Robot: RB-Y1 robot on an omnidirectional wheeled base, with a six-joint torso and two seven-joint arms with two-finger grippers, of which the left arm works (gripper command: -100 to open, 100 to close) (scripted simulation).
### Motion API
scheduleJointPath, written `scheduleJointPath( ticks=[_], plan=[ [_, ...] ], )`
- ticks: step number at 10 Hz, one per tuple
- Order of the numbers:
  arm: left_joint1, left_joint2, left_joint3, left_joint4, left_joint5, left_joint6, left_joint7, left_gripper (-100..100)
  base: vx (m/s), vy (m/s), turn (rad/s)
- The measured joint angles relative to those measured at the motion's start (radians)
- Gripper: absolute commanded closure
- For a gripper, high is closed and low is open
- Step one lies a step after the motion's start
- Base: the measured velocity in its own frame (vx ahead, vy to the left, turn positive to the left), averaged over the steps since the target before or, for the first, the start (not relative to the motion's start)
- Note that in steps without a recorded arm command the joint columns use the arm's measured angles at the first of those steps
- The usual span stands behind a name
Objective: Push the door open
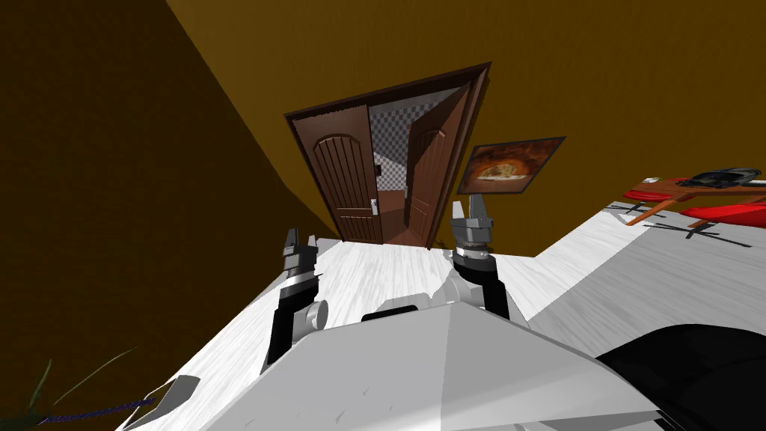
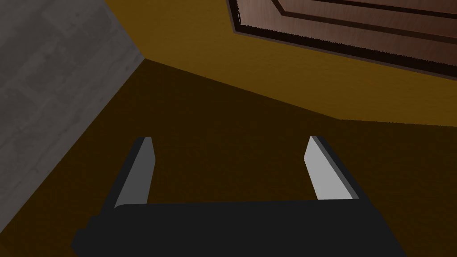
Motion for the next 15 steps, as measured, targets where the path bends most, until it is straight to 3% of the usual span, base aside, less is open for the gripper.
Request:
scheduleJointPath(
  ticks=[9,15],
  plan=[
    [-0.103,0.049,-0.011,0.179,0.0,-0.013,0.002,-100,0.08,0.009,-0.013],
    [-0.191,0.073,-0.019,0.32,-0.001,-0.017,0.002,-100,0.087,0.009,-0.012]
  ],
)
